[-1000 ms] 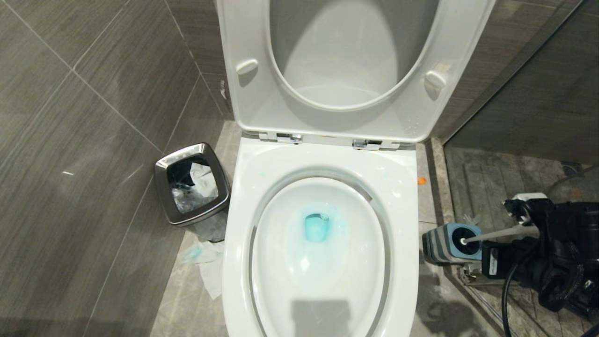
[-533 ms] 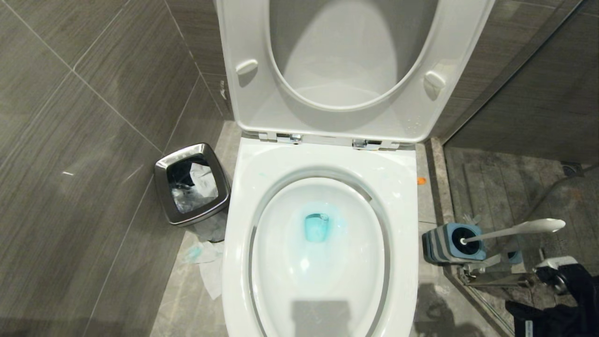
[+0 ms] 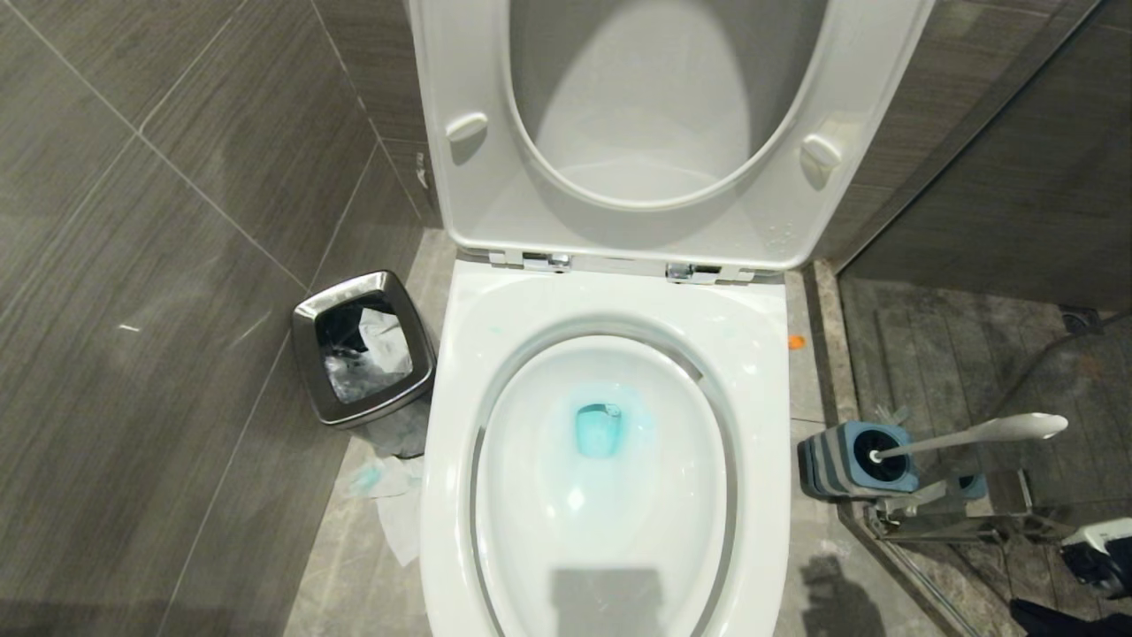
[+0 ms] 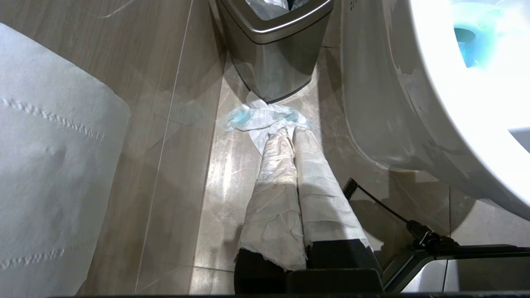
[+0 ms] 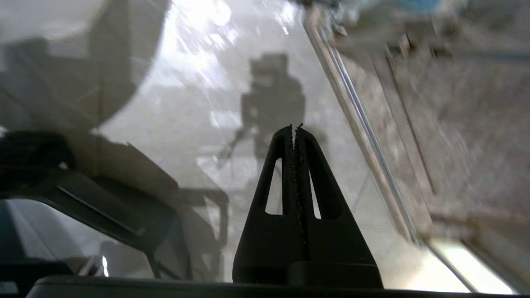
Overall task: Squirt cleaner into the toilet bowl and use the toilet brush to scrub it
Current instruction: Scrub the toilet bowl
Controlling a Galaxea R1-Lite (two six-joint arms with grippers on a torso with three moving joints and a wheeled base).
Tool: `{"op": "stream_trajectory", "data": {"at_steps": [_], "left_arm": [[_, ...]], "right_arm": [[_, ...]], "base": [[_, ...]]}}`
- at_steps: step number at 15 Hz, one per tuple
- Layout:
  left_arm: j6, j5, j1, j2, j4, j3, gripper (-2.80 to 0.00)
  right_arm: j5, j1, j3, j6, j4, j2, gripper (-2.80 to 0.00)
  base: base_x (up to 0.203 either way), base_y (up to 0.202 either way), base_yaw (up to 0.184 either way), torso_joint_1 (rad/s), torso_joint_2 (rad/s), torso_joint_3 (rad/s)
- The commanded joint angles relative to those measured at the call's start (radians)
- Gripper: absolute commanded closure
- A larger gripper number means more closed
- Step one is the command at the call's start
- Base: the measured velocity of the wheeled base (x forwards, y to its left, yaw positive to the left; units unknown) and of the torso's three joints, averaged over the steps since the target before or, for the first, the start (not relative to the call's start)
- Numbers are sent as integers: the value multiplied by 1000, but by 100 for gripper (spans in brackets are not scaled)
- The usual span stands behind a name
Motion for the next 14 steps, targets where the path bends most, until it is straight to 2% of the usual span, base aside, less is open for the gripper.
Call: {"op": "stream_trajectory", "data": {"at_steps": [1,3,5,11,14], "left_arm": [[0,0,1,0,1,0,0],[0,0,0,0,1,0,0],[0,0,0,0,1,0,0],[0,0,0,0,1,0,0],[0,0,0,0,1,0,0]], "right_arm": [[3,-22,2,-8,3,-15,0],[66,-24,2,-14,11,-19,0],[96,-48,2,-8,12,-27,0],[92,-91,2,76,-1,89,0],[51,-95,2,94,-75,145,0]], "base": [[0,0,0,0,0,0],[0,0,0,0,0,0],[0,0,0,0,0,0],[0,0,0,0,0,0],[0,0,0,0,0,0]]}}
